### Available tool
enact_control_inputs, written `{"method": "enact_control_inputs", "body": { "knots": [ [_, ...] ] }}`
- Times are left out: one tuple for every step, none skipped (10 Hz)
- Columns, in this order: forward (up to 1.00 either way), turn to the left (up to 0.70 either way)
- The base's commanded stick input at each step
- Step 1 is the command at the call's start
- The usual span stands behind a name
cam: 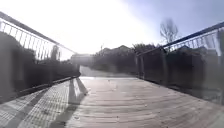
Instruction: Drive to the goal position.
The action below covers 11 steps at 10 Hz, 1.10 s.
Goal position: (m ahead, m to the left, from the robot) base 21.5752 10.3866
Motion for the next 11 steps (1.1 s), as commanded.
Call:
{"method": "enact_control_inputs", "body": {
  "knots": [
    [1.00,0.00],
    [1.00,0.27],
    [1.00,0.27],
    [1.00,0.27],
    [1.00,0.18],
    [1.00,0.01],
    [1.00,0.00],
    [1.00,0.00],
    [1.00,0.00],
    [1.00,0.00],
    [1.00,0.00]
  ]
}}
